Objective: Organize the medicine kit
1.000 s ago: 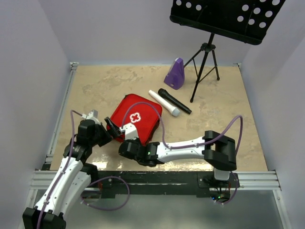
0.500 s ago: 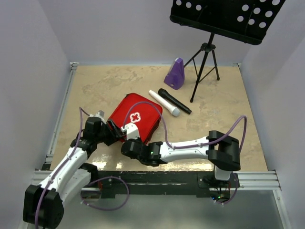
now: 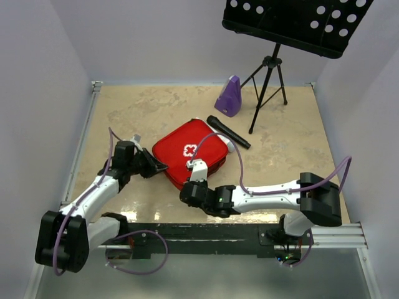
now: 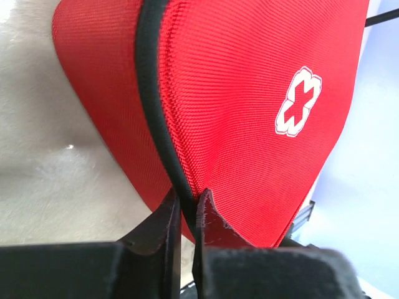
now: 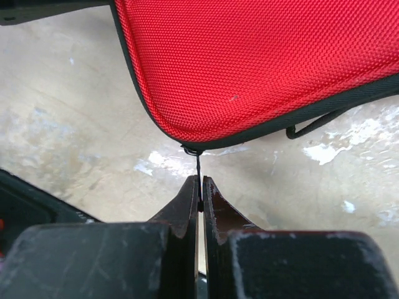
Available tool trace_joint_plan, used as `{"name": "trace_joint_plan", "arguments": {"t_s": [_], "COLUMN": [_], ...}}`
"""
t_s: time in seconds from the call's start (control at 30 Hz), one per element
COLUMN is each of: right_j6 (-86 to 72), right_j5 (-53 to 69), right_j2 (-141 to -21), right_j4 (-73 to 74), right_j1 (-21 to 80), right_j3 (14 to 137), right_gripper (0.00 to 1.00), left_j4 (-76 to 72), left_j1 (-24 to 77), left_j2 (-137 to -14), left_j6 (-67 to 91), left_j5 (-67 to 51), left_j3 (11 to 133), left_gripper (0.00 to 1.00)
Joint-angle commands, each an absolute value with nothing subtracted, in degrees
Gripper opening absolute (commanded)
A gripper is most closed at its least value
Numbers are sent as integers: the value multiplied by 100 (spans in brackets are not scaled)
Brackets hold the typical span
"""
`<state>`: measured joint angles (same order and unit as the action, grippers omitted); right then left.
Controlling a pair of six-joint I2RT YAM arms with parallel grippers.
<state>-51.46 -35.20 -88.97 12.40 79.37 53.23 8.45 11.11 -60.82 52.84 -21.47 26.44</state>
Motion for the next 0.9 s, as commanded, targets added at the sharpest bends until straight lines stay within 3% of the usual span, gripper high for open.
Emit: {"name": "trace_joint_plan", "arguments": {"t_s": [0.0, 0.23, 0.4, 0.43, 0.5, 0.57, 0.77, 0.87], "right_j6": [-5660, -5555, -5581, -5564, -5476, -5240, -4765, -4387], "right_j5": [-3472, -2919, -3252, -3269, -3296, -3261, -3453, -3577], "right_j2": [-8438, -7814, -7717, -7708, -7752, -7892, -8796, -9306], "right_j4": [2172, 1478, 1819, 1837, 1846, 1741, 1652, 1609], "right_j1": [7770, 7076, 6943, 6943, 6943, 6961, 7382, 7690], "right_j3": [4861, 4263, 4333, 4342, 4403, 4534, 5403, 6071], "right_gripper": [0, 0, 0, 0, 0, 0, 0, 0], "left_j4": [826, 747, 975, 1010, 1107, 1353, 1766, 2161], "left_j1": [651, 203, -165, -254, -377, -387, -247, -53], "left_j2": [-6565, -7311, -7646, -7620, -7498, -7296, -5576, -4950], "left_j6": [4369, 4078, 3736, 3674, 3525, 3489, 3858, 4016], "left_j5": [-809, -923, -906, -923, -1133, -1352, -1968, -1978], "left_j3": [2891, 3470, 4051, 4121, 4236, 4289, 3561, 3218], "left_gripper": [1, 0, 2, 9, 38, 60, 97, 100]}}
